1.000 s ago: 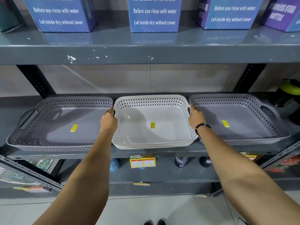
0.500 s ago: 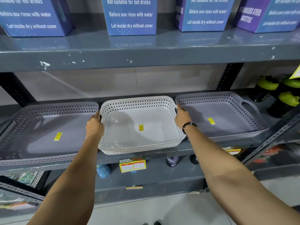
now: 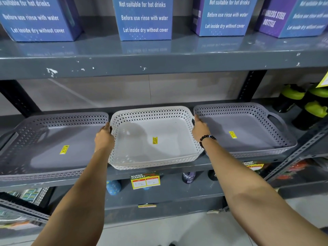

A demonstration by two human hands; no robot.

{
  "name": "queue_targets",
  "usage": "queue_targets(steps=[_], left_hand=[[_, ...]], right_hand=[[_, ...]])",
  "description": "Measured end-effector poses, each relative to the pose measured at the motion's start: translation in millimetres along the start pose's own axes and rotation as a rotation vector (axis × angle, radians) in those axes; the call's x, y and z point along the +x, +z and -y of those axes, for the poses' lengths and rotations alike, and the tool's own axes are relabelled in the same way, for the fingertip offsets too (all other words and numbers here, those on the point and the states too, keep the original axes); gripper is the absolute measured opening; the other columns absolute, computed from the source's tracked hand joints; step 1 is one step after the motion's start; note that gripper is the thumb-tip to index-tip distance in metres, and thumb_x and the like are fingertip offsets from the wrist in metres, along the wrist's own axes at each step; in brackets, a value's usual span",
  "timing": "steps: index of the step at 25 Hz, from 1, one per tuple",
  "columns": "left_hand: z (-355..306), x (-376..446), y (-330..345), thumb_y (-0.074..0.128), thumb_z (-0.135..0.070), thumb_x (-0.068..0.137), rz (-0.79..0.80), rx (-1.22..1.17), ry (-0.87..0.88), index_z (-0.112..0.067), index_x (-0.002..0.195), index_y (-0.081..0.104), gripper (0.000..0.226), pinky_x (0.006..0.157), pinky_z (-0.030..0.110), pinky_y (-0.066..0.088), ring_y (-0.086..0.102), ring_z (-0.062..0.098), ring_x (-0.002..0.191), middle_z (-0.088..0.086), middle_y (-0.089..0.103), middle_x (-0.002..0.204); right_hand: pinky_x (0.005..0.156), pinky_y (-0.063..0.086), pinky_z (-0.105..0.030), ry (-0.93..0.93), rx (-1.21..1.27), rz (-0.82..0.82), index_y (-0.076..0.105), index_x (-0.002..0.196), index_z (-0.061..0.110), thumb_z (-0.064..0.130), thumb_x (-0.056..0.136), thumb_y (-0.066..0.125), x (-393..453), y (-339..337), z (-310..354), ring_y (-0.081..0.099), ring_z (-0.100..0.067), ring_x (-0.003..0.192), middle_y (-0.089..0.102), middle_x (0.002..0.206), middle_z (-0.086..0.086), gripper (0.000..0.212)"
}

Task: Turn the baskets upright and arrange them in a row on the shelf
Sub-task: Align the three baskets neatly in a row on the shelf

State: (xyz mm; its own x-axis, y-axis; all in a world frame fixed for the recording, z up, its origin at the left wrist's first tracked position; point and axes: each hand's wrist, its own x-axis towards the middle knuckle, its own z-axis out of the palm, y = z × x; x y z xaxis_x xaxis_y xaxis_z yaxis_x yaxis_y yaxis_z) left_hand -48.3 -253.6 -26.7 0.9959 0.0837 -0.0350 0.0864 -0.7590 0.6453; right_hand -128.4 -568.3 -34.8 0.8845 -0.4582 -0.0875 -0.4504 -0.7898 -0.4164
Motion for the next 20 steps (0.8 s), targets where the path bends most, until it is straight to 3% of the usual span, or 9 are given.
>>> queue_targets(steps=[5, 9, 16, 20], left_hand=[[-1.0, -0.9, -0.8, 0.027, 0.007, 0.095, -0.001, 0.022, 0.009, -0.016, 0.146, 0.036, 0.056, 0.098, 0.048, 0.044, 0.05, 0.044, 0.118, 0.023, 0.05, 0.138], [0.2, 0.5, -0.3, 0.027, 0.009, 0.094, -0.002, 0.043, 0.027, -0.015, 0.146, 0.036, 0.058, 0.096, 0.048, 0.044, 0.05, 0.045, 0.117, 0.024, 0.051, 0.136], [0.6, 0.3, -0.4, 0.026, 0.008, 0.094, 0.0, 0.043, 0.029, -0.016, 0.145, 0.036, 0.057, 0.097, 0.049, 0.044, 0.05, 0.044, 0.118, 0.024, 0.05, 0.137], [1.0, 0.1, -0.3, 0.027, 0.008, 0.094, 0.003, 0.049, 0.031, -0.017, 0.146, 0.035, 0.058, 0.099, 0.049, 0.043, 0.049, 0.044, 0.12, 0.023, 0.05, 0.138]], right_hand=[[0.044, 0.03, -0.022, -0.023, 0.005, -0.006, 0.013, 0.149, 0.004, -0.008, 0.092, 0.037, -3.6, -3.1, 0.8, 0.041, -0.017, 0.054, 0.061, 0.095, -0.023, 0.064], [0.062, 0.046, -0.03, -0.047, 0.002, -0.042, 0.016, 0.148, 0.003, -0.006, 0.092, 0.038, -5.0, -3.6, -0.6, 0.063, -0.034, 0.087, 0.063, 0.111, -0.026, 0.061], [0.08, 0.054, -0.04, -0.066, -0.013, -0.057, 0.018, 0.147, 0.003, -0.005, 0.093, 0.039, -8.1, -2.9, -2.0, 0.065, -0.037, 0.097, 0.062, 0.116, -0.027, 0.059], [0.082, 0.054, -0.041, -0.067, -0.01, -0.065, 0.019, 0.147, 0.001, -0.006, 0.093, 0.039, -10.3, -3.4, -0.7, 0.064, -0.039, 0.098, 0.061, 0.116, -0.03, 0.057]])
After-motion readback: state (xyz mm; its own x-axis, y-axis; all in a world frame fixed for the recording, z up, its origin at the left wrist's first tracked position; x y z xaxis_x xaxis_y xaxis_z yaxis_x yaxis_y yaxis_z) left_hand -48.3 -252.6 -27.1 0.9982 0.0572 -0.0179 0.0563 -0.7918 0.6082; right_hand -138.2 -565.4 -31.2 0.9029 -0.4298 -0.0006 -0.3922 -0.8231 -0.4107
